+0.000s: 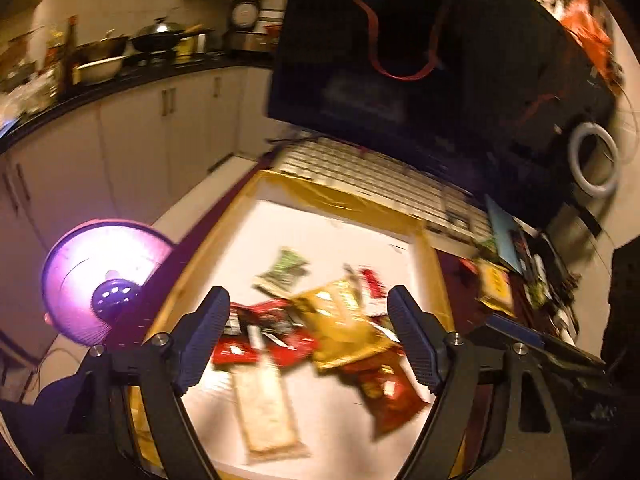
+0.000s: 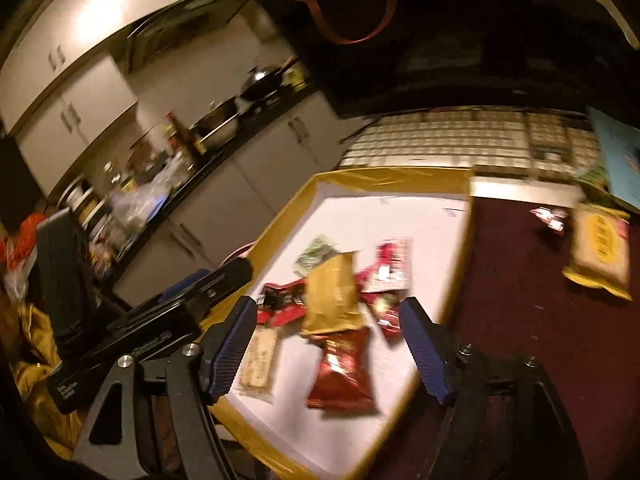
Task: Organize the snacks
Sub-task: 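Withdraw both tools from the tray back over the cloth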
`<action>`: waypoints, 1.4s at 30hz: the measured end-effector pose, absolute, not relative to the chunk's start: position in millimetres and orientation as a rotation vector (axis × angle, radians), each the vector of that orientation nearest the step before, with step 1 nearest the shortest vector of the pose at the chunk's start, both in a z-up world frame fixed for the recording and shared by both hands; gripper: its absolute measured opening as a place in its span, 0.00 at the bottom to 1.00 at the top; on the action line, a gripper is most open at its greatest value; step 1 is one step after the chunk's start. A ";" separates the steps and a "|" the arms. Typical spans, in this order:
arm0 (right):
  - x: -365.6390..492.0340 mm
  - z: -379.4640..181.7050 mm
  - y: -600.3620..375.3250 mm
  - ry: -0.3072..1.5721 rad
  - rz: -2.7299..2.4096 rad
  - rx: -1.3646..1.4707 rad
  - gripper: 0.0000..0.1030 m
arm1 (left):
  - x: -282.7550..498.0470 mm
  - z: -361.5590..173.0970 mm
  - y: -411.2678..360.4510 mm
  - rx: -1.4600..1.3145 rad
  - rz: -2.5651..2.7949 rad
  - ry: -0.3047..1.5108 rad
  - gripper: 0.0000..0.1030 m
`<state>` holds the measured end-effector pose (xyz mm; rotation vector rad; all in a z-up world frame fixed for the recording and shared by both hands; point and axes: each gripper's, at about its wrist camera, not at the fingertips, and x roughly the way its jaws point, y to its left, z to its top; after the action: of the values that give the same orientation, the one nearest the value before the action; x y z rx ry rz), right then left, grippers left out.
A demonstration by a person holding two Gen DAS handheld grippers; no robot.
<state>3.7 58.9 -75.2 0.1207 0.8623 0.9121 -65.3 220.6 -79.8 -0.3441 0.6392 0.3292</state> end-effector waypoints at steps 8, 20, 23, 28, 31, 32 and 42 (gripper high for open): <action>21.2 -78.3 8.3 0.885 0.826 0.128 0.73 | -69.8 -69.3 177.3 -0.301 0.313 0.630 0.79; 24.8 -90.4 -59.5 0.887 0.859 0.216 0.73 | -78.2 -59.7 100.1 -0.280 0.272 0.701 0.79; 28.2 -96.0 -71.6 0.904 0.852 0.250 0.73 | -80.4 -62.5 84.9 -0.262 0.275 0.725 0.79; 38.8 -105.7 -86.3 0.927 0.813 0.264 0.73 | -87.4 -65.2 74.8 -0.258 0.291 0.732 0.79; 43.1 -107.6 -97.5 0.922 0.789 0.294 0.75 | -90.9 -63.3 70.9 -0.239 0.284 0.728 0.79; 43.9 -107.9 -100.3 0.921 0.786 0.304 0.75 | -91.3 -62.3 69.6 -0.228 0.288 0.729 0.79; 44.4 -113.4 -99.3 0.942 0.762 0.290 0.75 | -86.2 -68.8 74.6 -0.254 0.260 0.729 0.79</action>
<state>44.4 -99.3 -113.4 0.2900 0.9423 0.7623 -86.2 74.6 -68.8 -0.2536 0.7295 0.2595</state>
